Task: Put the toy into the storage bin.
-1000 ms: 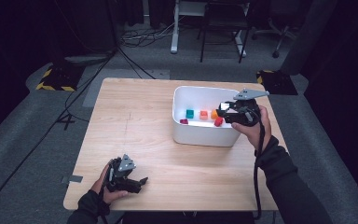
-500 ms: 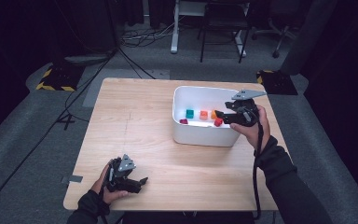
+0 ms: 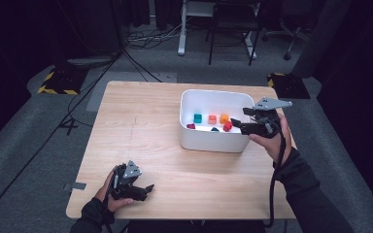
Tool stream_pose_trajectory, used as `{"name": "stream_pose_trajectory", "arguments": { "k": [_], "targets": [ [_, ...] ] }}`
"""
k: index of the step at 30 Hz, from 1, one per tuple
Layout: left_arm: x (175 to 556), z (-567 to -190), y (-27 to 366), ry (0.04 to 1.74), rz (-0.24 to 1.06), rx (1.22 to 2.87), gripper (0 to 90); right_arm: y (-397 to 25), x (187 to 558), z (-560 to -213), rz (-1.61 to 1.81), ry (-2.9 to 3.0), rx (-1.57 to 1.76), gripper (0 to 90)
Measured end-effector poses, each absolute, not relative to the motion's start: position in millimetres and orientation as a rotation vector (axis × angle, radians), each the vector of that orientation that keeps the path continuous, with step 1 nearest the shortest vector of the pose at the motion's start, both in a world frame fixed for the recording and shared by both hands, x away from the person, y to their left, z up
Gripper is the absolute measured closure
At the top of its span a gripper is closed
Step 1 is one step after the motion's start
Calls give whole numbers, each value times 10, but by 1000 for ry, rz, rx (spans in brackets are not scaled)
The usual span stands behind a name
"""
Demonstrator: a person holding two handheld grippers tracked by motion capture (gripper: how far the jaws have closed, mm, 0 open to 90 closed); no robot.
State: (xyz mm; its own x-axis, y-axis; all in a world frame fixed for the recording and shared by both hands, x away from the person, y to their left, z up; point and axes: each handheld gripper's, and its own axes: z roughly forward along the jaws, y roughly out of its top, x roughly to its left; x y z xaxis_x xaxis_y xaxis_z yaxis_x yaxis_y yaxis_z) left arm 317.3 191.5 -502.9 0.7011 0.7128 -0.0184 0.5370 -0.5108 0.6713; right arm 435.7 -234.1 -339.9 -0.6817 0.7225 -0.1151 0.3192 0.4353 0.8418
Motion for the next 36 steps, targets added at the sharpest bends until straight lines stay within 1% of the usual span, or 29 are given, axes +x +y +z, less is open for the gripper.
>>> {"name": "stream_pose_trajectory", "arguments": {
  "k": [2,7,22,31,36],
  "targets": [
    [3173,-5029,1915,949,342,2242,101,-2357,4309,-3389,1147,2226,866,316],
    [3173,-5029,1915,949,342,2242,101,-2425,4194,-3377,1156,2203,843,294],
    [3173,-5030,1914,949,344,2241,101,-2593,3876,-3458,1131,2158,789,292],
    [3172,-5030,1914,951,342,2239,101,-2686,3715,-3597,1100,2141,782,291],
    [3173,-5028,1915,949,342,2242,101,-2741,3662,-3733,1089,2160,786,289]
  ]
}}
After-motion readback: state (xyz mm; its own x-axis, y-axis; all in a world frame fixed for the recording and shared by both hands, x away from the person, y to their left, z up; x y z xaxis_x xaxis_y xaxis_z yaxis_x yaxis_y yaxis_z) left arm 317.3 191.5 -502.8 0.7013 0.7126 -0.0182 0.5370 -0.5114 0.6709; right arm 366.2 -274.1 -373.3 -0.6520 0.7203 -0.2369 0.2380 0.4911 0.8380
